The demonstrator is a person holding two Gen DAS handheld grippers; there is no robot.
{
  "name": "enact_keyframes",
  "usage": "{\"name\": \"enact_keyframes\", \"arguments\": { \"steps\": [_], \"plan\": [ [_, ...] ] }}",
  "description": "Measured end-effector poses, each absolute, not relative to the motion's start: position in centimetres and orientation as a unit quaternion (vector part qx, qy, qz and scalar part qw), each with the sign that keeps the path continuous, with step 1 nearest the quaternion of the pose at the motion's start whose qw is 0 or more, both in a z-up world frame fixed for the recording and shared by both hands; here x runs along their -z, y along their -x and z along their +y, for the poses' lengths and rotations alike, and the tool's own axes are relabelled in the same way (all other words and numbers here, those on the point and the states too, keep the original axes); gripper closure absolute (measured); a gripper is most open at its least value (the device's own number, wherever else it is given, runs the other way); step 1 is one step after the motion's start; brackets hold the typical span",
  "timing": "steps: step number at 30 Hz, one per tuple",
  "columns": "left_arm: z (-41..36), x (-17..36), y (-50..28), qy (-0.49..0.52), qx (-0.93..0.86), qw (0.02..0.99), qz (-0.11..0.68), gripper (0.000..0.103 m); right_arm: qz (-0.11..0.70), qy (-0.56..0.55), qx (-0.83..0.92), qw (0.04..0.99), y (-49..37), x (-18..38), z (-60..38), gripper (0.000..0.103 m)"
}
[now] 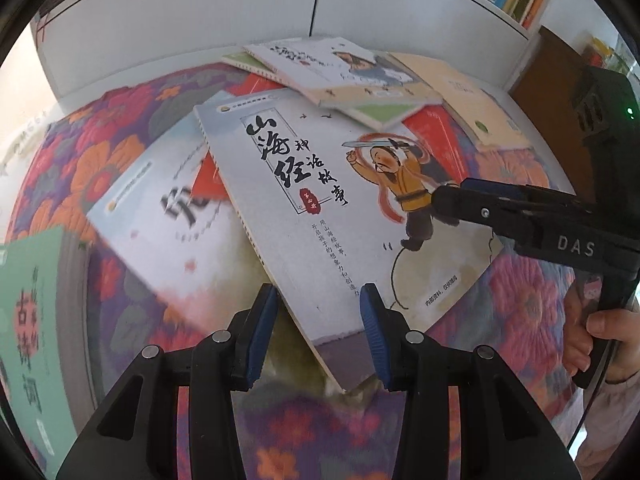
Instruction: Organize books
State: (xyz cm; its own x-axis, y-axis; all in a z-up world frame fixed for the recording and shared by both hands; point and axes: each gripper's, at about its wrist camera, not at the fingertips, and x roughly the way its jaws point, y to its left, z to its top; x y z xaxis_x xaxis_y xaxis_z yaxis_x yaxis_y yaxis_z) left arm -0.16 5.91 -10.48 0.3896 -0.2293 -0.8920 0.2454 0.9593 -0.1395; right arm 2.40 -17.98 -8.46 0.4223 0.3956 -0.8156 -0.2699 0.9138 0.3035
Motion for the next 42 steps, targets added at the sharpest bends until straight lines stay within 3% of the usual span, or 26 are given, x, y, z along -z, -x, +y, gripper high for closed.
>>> {"name": "enact_keyframes", "arguments": {
  "steps": [18, 27, 38, 42],
  "plan": [
    [6.6, 10.4, 15.3, -0.034, 0.203, 0.813, 0.545, 0.064, 0.583, -0.076, -0.251, 0.769, 14.5, 8.7, -17.0, 0.044],
    [8.2, 11.3, 11.7, 0.03, 0.219, 0.803, 0.554, 0.064, 0.584, -0.159, -0.301, 0.737, 11.9, 10.0, -19.6, 0.046],
    [9.2, 11.8, 8.5, 0.086, 0.241, 0.803, 0.538, 0.069, 0.554, -0.133, -0.324, 0.756, 8.3, 10.0, -17.4, 0.05],
    [9.7, 11.9, 8.7, 0.103, 0.241, 0.811, 0.522, 0.071, 0.549, -0.105, -0.311, 0.769, 8.6, 9.9, -17.5, 0.064]
  ]
}}
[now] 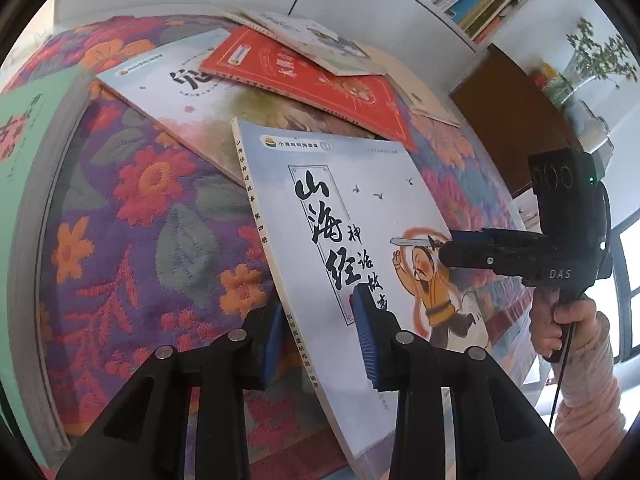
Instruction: Organize books
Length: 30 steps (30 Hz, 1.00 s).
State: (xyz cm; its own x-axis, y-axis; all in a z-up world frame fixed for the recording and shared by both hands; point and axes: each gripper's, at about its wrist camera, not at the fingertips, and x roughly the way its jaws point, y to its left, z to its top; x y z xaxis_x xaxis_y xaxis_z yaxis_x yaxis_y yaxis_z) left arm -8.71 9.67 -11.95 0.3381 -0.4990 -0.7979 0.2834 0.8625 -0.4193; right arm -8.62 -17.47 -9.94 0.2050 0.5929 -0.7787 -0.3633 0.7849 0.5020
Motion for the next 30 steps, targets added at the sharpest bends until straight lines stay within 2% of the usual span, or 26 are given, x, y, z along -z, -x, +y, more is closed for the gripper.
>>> {"name": "enact_keyframes", "arguments": {
  "steps": [1, 10, 16, 25, 30],
  "plan": [
    [9.7, 11.9, 8.7, 0.103, 0.24, 0.813, 0.521, 0.071, 0.549, -0.096, -0.307, 0.772, 8.7, 9.9, -17.4, 0.067],
    [9.9, 11.8, 8.9, 0.099, 0.244, 0.818, 0.511, 0.071, 0.552, -0.114, -0.328, 0.758, 8.0, 10.4, -18.1, 0.068],
    [10.0, 11.9, 8.8, 0.103, 0.245, 0.818, 0.511, 0.071, 0.557, -0.124, -0.318, 0.757, 7.9, 10.4, -18.4, 0.078],
    [10.1, 11.8, 8.9, 0.104, 0.243, 0.817, 0.513, 0.071, 0.55, -0.133, -0.334, 0.754, 8.3, 10.7, -19.0, 0.078],
    [9.9, 11.9, 9.0, 0.094, 0.24, 0.819, 0.512, 0.071, 0.574, -0.247, -0.391, 0.676, 8.4, 13.1, -21.4, 0.078]
  ]
}}
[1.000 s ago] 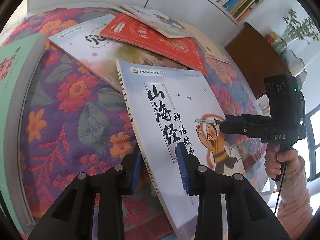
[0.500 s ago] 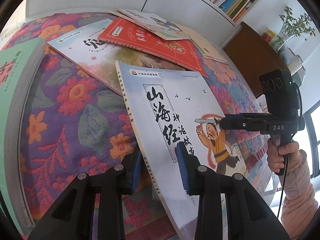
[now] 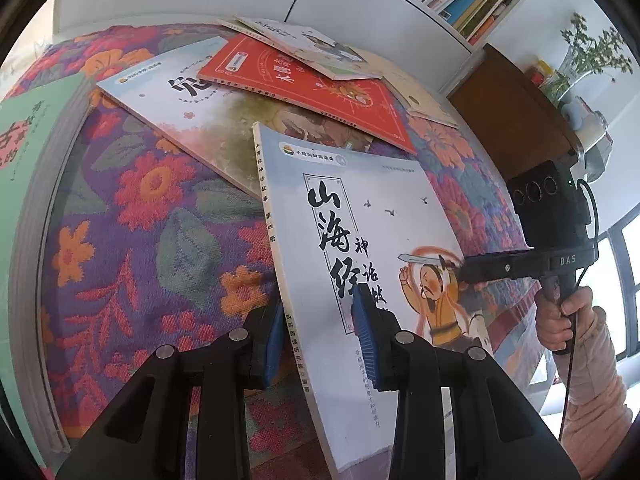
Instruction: Organize books
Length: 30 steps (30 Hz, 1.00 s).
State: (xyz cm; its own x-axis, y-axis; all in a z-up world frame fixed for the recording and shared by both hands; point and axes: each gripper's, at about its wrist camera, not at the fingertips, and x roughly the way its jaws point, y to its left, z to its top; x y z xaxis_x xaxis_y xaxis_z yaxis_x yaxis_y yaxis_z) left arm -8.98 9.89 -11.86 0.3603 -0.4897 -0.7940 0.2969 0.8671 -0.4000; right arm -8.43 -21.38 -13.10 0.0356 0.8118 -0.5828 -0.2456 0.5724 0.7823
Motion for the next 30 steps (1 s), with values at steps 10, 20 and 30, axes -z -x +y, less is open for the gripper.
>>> {"name": "enact_keyframes", "arguments": {
  "steps": [10, 20, 30],
  "plan": [
    [8.7, 11.3, 8.7, 0.067, 0.216, 0.806, 0.547, 0.073, 0.567, -0.182, -0.341, 0.727, 10.0, 10.5, -17.9, 0.084],
    [8.6, 10.5, 9.2, 0.042, 0.204, 0.804, 0.557, 0.072, 0.588, -0.156, -0.333, 0.721, 11.2, 7.0, -15.0, 0.081],
    [9.4, 8.7, 9.2, 0.028, 0.188, 0.811, 0.553, 0.072, 0.597, -0.175, -0.325, 0.712, 11.0, 6.2, -14.1, 0.081]
  ]
}}
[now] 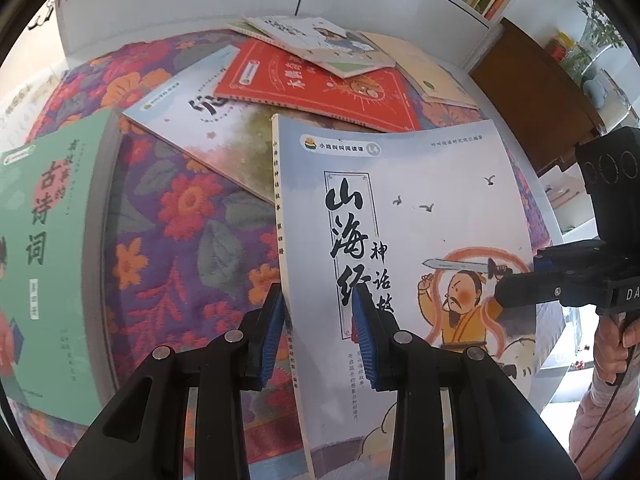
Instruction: Organize books
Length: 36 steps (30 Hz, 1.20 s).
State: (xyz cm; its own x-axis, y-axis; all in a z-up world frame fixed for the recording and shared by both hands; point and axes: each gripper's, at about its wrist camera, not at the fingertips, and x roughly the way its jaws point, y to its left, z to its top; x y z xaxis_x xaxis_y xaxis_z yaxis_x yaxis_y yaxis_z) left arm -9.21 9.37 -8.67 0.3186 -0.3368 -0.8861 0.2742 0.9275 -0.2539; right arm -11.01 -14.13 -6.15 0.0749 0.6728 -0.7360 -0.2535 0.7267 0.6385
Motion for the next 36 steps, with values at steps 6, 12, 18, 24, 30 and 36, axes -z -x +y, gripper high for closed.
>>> {"name": "enact_keyframes", "arguments": {
  "steps": [6, 12, 18, 24, 30, 36],
  "plan": [
    [10.1, 7.7, 9.0, 0.028, 0.183, 0.816, 0.548, 0.072, 0.596, -0.175, -0.325, 0.714, 10.9, 5.1, -13.2, 0.081],
    [10.8, 7.1, 8.9, 0.035, 0.187, 0.817, 0.545, 0.072, 0.593, -0.181, -0.323, 0.714, 10.3, 4.5, -13.1, 0.081],
    [11.6, 5.9, 8.7, 0.032, 0.184, 0.823, 0.536, 0.072, 0.598, -0.203, -0.325, 0.704, 9.8, 4.2, -12.9, 0.081],
    [12.7, 6.2, 7.7, 0.049, 0.184, 0.822, 0.537, 0.072, 0.602, -0.229, -0.321, 0.694, 9.1, 5.4, -13.0, 0.081],
    [12.5, 10.0, 7.6, 0.063, 0.185, 0.807, 0.558, 0.072, 0.601, -0.207, -0.3, 0.712, 8.7, 8.6, -13.4, 0.081],
    [14.2, 9.8, 9.0, 0.057, 0.144, 0.833, 0.531, 0.065, 0.613, -0.165, -0.283, 0.719, 9.6, 11.7, -14.1, 0.079]
  ]
}}
